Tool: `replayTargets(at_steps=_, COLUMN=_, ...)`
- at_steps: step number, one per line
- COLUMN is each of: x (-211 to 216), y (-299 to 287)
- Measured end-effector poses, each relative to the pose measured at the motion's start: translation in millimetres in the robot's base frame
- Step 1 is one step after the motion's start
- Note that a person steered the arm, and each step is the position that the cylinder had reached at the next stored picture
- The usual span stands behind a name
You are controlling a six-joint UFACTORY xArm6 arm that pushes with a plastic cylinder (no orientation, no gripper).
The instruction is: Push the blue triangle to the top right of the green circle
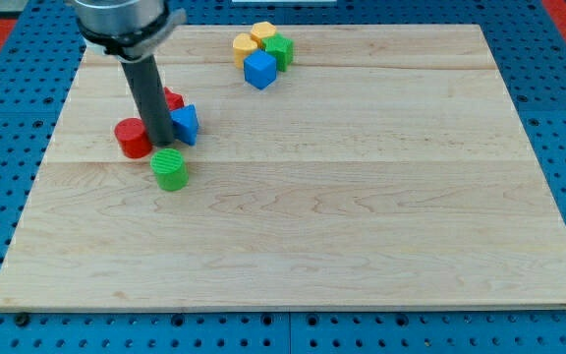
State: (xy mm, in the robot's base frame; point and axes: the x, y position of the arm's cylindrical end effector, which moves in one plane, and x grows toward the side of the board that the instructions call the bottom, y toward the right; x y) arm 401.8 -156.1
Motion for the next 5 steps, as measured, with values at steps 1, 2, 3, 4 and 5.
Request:
replayTargets(at_steps=1, x=-16.9, y=-23.1)
replayTargets(at_steps=2, x=-12.2, y=26.4)
replayTargets(at_steps=3, x=-7.0, y=84.6)
replayTargets(at_steps=4, x=8.2, y=84.6)
replayTargets(at_steps=5, x=12.4, y=127.3)
